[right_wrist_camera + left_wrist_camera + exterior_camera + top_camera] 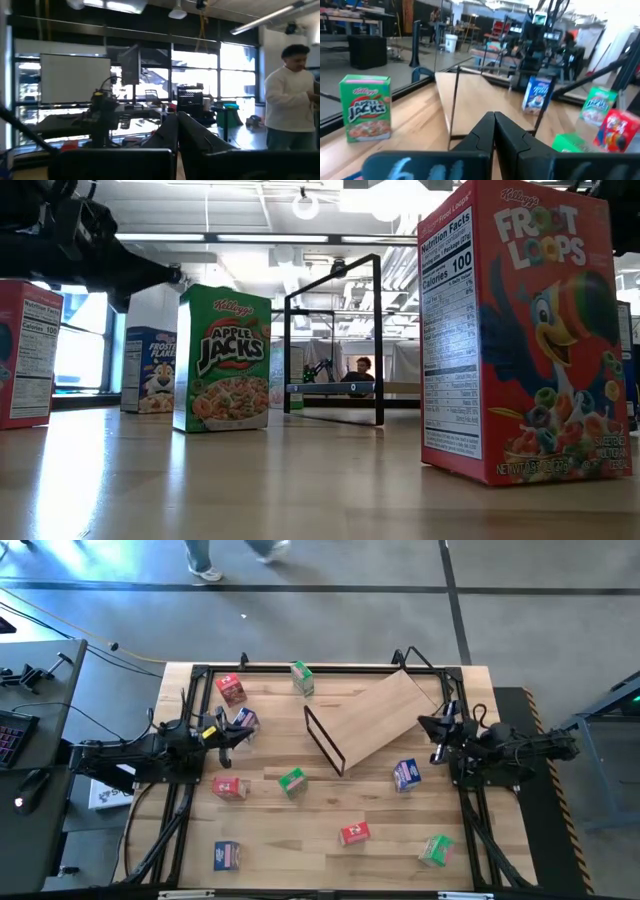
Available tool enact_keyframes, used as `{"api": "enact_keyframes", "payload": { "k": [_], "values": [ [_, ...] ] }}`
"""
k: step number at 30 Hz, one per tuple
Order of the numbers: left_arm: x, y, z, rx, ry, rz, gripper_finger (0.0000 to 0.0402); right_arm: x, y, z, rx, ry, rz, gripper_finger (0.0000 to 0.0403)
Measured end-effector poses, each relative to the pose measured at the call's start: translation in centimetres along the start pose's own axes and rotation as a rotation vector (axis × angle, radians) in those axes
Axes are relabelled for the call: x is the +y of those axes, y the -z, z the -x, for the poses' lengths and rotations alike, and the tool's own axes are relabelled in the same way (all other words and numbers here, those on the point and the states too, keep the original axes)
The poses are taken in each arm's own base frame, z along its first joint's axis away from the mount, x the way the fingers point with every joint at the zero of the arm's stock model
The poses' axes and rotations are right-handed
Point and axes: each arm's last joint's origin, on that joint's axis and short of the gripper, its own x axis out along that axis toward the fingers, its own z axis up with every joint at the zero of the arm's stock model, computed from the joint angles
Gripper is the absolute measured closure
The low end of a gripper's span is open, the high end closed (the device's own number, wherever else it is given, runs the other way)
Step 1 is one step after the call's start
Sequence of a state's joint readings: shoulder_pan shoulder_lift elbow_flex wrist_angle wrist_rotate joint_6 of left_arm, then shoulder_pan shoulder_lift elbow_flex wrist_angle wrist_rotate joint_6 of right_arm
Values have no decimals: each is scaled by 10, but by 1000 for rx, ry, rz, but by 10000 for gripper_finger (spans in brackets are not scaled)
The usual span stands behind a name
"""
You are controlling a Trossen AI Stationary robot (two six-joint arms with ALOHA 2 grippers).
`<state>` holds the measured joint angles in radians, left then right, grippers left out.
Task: Stack cereal on shelf
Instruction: Put the bottom green cereal box on the shelf
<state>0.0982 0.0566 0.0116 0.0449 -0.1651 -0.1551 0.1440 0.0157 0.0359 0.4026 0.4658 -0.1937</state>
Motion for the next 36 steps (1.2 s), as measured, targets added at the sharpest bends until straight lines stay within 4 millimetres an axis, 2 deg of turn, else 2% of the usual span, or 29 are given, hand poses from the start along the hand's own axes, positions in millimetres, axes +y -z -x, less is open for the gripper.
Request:
{"api": "enact_keyframes", "payload": {
  "k": [6,13,21,28,36],
  "values": [
    [0,1,0,10,-7,-13,399,-3,-1,0,34,97,-13,402],
    [0,-4,0,-45,-1,-64,399,-2,-5,-2,49,73,-44,402],
    [0,-8,0,-81,-42,-134,399,4,-6,-22,301,192,-75,402],
    [1,-8,0,-85,-64,-175,399,33,-17,-61,644,216,-185,402],
    [1,-9,0,-96,-66,-119,399,79,-45,-102,1010,371,-350,402]
  ]
}}
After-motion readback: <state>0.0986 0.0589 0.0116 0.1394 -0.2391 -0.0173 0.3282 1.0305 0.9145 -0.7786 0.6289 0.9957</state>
